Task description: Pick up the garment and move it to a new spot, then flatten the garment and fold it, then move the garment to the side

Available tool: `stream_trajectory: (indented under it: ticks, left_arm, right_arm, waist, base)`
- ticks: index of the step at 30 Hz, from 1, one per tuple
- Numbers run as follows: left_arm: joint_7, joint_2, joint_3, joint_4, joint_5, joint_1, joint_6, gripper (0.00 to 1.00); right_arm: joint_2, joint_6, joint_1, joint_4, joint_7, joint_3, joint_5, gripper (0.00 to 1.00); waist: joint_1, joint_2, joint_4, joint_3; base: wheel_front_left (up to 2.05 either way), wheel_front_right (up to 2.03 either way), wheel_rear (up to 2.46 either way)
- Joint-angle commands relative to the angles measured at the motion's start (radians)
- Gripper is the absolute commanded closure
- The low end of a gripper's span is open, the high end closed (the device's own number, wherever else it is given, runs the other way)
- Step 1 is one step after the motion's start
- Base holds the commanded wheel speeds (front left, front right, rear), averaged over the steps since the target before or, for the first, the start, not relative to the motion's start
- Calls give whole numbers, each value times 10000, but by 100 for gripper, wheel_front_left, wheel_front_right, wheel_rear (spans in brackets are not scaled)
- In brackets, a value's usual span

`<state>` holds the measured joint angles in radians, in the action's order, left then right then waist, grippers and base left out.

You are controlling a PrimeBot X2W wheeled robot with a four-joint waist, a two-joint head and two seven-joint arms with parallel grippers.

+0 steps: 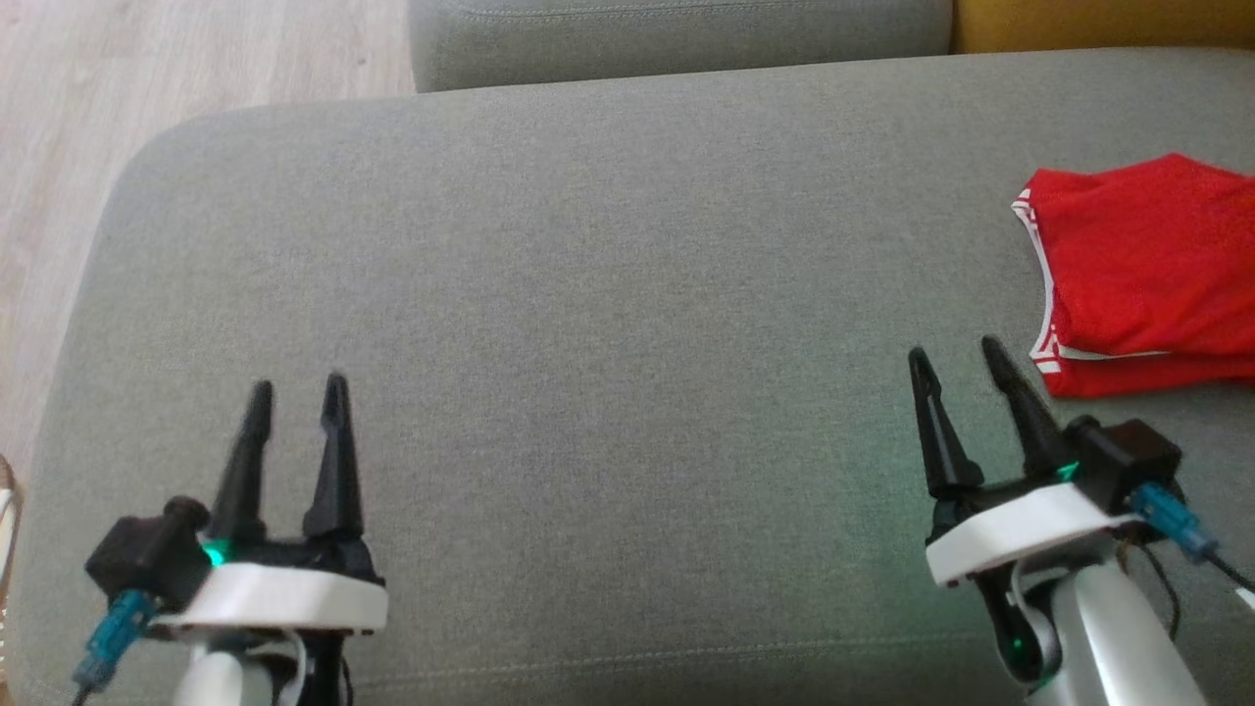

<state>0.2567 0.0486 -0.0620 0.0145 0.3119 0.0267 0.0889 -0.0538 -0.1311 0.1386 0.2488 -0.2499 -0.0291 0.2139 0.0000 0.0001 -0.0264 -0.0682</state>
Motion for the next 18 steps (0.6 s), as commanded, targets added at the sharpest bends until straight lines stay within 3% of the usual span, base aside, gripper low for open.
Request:
stream_trajectory:
  ticks: [1, 4, 18]
  left_arm:
    - [-2, 4, -3, 60, 9, 4, -1, 100]
    - [-13, -12, -58, 667, -2, 251, -4, 100]
    - [-317, 61, 33, 830, 1425, 97, 35, 100]
  right_arm:
    - [-2, 0, -4, 51, 2, -4, 11, 100]
    - [6, 0, -284, 616, 29, -54, 0, 100]
    - [-24, 0, -292, 542, 365, 54, 1485, 100]
  waist:
    - [0, -1, -1, 1]
    - [0, -1, 0, -1]
    - [0, -1, 28, 67]
  base:
    - [0, 0, 0]
    - [0, 0, 0]
    - [0, 0, 0]
